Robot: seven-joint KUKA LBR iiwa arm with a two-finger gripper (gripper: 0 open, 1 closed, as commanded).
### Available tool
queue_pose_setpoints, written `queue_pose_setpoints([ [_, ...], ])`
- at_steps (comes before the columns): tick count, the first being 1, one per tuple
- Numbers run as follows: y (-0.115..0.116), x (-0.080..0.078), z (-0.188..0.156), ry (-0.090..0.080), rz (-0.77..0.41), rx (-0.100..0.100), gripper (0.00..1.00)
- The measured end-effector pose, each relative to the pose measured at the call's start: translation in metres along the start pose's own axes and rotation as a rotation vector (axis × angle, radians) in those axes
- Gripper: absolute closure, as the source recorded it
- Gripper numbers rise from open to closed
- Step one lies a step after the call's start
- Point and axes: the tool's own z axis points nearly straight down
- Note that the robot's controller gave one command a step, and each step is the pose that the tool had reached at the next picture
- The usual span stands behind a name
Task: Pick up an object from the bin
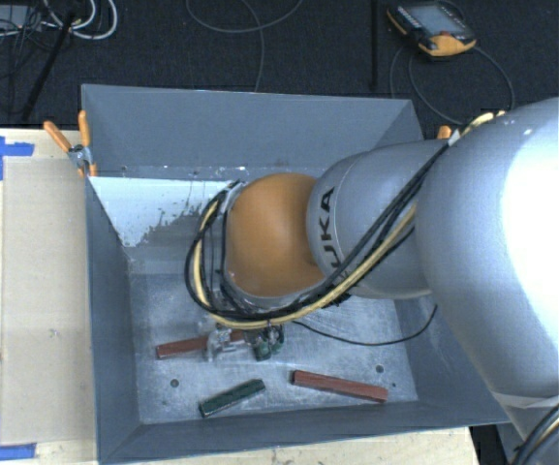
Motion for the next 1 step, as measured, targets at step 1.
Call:
queue_pose_setpoints([
  [1,0.0,-0.0005,-0.015,-0.001,0.001,0.0,1.0],
])
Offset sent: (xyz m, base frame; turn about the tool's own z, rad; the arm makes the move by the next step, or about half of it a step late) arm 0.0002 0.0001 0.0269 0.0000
